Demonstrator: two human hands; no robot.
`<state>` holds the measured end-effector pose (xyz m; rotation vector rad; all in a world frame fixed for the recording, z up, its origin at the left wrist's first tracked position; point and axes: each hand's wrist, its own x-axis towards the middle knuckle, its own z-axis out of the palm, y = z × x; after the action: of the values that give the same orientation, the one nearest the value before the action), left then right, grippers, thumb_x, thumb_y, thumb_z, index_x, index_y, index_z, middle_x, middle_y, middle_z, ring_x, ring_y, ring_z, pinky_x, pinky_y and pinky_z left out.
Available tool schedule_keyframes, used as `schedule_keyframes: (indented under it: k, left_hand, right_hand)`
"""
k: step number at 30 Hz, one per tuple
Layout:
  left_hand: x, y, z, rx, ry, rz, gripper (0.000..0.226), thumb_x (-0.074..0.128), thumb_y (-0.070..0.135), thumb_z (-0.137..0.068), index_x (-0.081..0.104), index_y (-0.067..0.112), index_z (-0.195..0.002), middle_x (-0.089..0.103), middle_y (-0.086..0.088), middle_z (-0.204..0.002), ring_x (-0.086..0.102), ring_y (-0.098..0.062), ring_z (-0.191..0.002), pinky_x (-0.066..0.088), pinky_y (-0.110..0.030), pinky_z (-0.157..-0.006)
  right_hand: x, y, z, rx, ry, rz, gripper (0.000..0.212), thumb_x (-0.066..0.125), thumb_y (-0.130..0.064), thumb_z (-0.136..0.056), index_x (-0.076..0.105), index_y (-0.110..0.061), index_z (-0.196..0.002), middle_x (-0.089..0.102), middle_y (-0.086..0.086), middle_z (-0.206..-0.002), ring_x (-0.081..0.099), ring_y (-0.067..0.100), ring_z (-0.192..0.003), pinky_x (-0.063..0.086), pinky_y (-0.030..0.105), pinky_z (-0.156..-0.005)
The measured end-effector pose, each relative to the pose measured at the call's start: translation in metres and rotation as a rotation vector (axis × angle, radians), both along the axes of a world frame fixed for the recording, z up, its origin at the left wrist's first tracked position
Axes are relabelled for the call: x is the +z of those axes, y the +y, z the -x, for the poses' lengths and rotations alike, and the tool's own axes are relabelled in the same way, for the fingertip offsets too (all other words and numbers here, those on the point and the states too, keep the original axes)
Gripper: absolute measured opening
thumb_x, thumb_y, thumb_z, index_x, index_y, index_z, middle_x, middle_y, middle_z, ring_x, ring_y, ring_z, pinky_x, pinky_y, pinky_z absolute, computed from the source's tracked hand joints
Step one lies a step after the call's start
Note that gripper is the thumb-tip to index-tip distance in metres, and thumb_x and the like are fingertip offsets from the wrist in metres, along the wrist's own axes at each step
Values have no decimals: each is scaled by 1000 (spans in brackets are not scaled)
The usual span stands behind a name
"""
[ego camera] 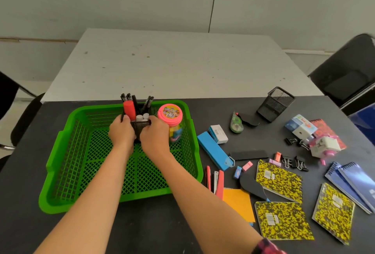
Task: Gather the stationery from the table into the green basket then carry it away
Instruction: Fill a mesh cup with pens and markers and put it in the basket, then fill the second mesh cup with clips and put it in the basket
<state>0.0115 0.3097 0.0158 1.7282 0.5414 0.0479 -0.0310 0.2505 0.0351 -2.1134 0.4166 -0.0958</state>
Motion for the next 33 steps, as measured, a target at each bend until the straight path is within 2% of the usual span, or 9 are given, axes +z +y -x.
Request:
schedule_keyframes:
  k: [2,3,6,11,14,20,24,29,33]
  left_hand:
    - [4,-2,3,17,49,-76,32,45,23,-93,56,7,-118,59,-21,-117,54,-38,-110,42,-47,-92]
    - [6,-6,5,32,74,-139,49,46,23,-93,38,2,-137,43,-22,-140,41,-38,-129,34,-47,-104]
    - [19,-26,19,13,-90,-315,69,48,18,-93,9,1,-148,8,-17,-158,5,-32,-146,6,-42,-119]
    - [27,-92,48,-227,-403,-463,65,51,16,-89,19,2,-145,9,-18,-157,5,-31,-146,4,-39,-118]
    - [23,-135,70,-392,-478,-517,58,53,16,-89,29,0,-140,16,-20,-155,13,-34,-144,9,-40,-117]
    - [-19,-199,110,-774,-429,-571,27,53,11,-80,63,3,-104,58,-14,-121,44,-35,-117,30,-35,-100]
    - [-43,-234,128,-953,-226,-670,24,55,16,-89,62,13,-112,52,-1,-129,34,-22,-125,26,-27,-101]
    - [-46,-267,136,-961,-41,-828,30,50,22,-92,56,20,-121,51,0,-129,35,-24,-124,35,-34,-99]
    - [-46,-271,134,-782,67,-798,18,57,21,-88,61,15,-104,56,-7,-114,53,-24,-105,48,-38,-87]
  right_hand:
    - [3,-7,4,5,-21,-35,33,43,2,-87,57,5,-117,65,25,-109,61,37,-98,49,42,-83]
    - [5,-13,7,1,-39,-52,33,43,1,-88,57,5,-119,65,25,-110,62,36,-99,49,40,-83]
    - [12,-39,17,-77,-134,-92,30,47,-4,-90,61,1,-116,68,22,-106,65,31,-94,52,40,-86]
    - [13,-111,40,-353,-185,-151,28,52,-3,-87,64,-1,-112,69,15,-108,63,25,-100,49,32,-93]
    - [5,-169,68,-479,-117,-78,24,49,-1,-87,66,2,-105,68,18,-103,60,22,-88,45,23,-81]
    - [-37,-300,131,-654,422,218,42,52,-18,-89,49,-4,-128,42,22,-137,35,41,-127,34,45,-102]
    - [-56,-343,146,-508,649,296,33,50,-17,-92,46,-3,-122,23,22,-141,25,44,-126,32,52,-102]
    - [-62,-364,137,-339,449,460,34,41,-8,-93,49,-8,-126,34,20,-134,35,41,-119,37,47,-95]
    - [-60,-370,132,-42,339,391,45,52,-22,-90,45,-12,-133,36,15,-133,38,35,-120,40,41,-97]
